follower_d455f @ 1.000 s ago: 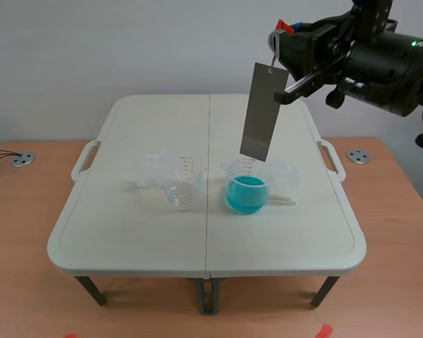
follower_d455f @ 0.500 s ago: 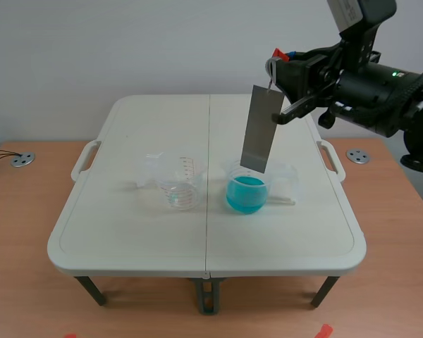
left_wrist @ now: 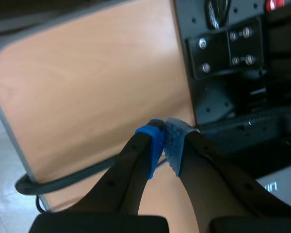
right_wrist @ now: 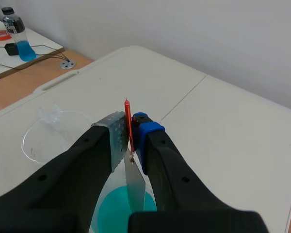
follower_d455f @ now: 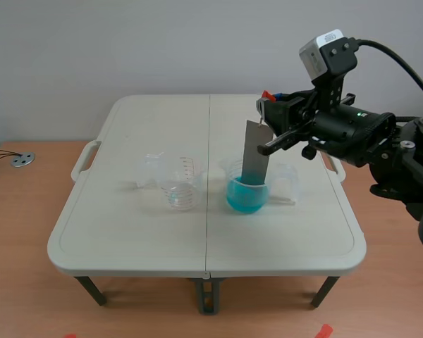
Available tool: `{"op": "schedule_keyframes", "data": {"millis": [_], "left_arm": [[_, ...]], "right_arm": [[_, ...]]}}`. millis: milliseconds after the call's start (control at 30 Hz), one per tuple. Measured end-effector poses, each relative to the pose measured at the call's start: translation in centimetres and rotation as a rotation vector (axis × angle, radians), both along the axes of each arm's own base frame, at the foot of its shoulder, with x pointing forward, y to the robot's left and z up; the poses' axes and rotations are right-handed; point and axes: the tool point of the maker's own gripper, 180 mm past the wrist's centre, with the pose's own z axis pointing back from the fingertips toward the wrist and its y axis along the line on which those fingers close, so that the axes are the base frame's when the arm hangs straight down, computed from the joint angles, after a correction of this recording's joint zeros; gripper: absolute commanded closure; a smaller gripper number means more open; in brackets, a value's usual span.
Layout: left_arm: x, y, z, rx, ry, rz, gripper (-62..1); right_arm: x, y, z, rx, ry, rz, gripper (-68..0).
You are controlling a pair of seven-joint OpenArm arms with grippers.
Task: Hold the metal plate by the orange handle, dip it into the blue solution, take it out and point at it, then put the plate back in the beaker on the left.
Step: 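Lower the plate into the blue solution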
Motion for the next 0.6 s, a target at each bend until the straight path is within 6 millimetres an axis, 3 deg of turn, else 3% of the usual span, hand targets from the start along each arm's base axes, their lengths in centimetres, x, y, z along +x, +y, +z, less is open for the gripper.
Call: {"op": "schedule_keyframes", "data": {"millis": [200, 600], "left_arm": [[-1.0, 0.1, -0.8, 0.003, 0.038, 0.004, -3.1], [-1.2, 0.6, -1.6, 0.011, 0.060, 0.019, -3.1]], "right_arm": [[-0.3, 0.5, -0.9, -0.011, 0.016, 0.014, -1.3], [-0.3, 0.5, -1.2, -0.036, 0.014, 0.017, -1.3]]}}
